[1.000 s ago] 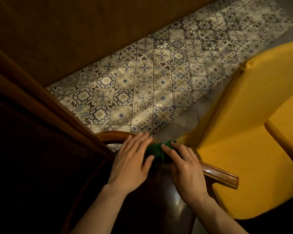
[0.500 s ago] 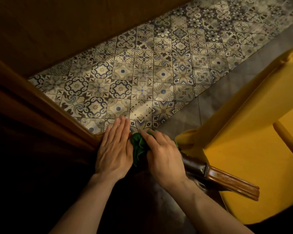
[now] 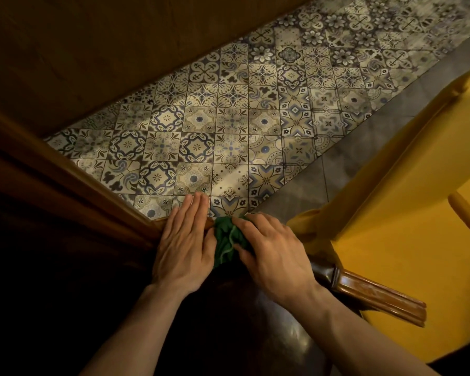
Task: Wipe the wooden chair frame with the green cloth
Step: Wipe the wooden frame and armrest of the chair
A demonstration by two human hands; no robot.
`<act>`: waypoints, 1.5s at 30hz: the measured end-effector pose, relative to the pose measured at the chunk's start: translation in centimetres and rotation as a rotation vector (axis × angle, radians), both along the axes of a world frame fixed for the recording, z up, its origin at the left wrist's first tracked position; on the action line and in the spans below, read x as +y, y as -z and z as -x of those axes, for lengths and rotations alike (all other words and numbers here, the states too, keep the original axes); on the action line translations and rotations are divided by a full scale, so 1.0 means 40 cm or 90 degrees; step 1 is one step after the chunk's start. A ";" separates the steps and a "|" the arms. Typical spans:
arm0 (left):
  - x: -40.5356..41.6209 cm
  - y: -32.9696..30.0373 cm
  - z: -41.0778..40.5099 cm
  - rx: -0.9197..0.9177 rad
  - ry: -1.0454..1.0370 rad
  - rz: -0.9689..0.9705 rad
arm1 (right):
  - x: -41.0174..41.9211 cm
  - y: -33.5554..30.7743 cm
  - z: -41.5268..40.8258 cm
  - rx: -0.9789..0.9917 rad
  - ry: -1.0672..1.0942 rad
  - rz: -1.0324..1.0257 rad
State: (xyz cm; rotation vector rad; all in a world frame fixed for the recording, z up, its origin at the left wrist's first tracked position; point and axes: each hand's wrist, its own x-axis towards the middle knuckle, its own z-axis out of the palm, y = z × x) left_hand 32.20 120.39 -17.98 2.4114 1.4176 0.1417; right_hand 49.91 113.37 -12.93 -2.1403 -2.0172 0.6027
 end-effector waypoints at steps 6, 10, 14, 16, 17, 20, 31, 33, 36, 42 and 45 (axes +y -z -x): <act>0.001 -0.001 -0.001 0.003 -0.003 0.014 | -0.026 -0.018 -0.033 -0.029 -0.004 0.028; 0.004 -0.006 -0.001 0.004 -0.002 0.026 | -0.063 -0.036 -0.065 -0.057 0.003 0.048; 0.006 -0.007 -0.002 0.017 -0.003 0.042 | -0.122 -0.050 -0.098 -0.070 0.047 0.045; 0.008 -0.008 -0.003 0.015 -0.010 0.058 | -0.139 -0.050 -0.096 -0.057 0.076 0.041; 0.007 -0.011 -0.004 0.011 -0.012 0.067 | -0.142 -0.051 -0.091 -0.049 0.089 0.039; 0.006 -0.020 -0.005 -0.008 -0.022 0.083 | -0.131 -0.045 -0.071 -0.026 0.122 0.017; 0.001 -0.013 -0.011 -0.076 -0.039 0.064 | 0.074 -0.007 0.063 0.064 0.085 -0.015; 0.004 -0.010 -0.010 -0.119 -0.064 0.070 | 0.116 -0.003 0.093 0.088 0.065 -0.007; 0.007 -0.006 -0.005 -0.155 -0.096 0.077 | 0.170 -0.004 0.093 0.132 0.035 0.049; 0.006 -0.009 -0.008 -0.140 -0.087 0.088 | 0.209 -0.010 0.038 0.146 -0.026 0.173; 0.005 -0.013 -0.007 -0.099 -0.062 0.088 | 0.197 -0.021 0.007 0.113 -0.035 0.198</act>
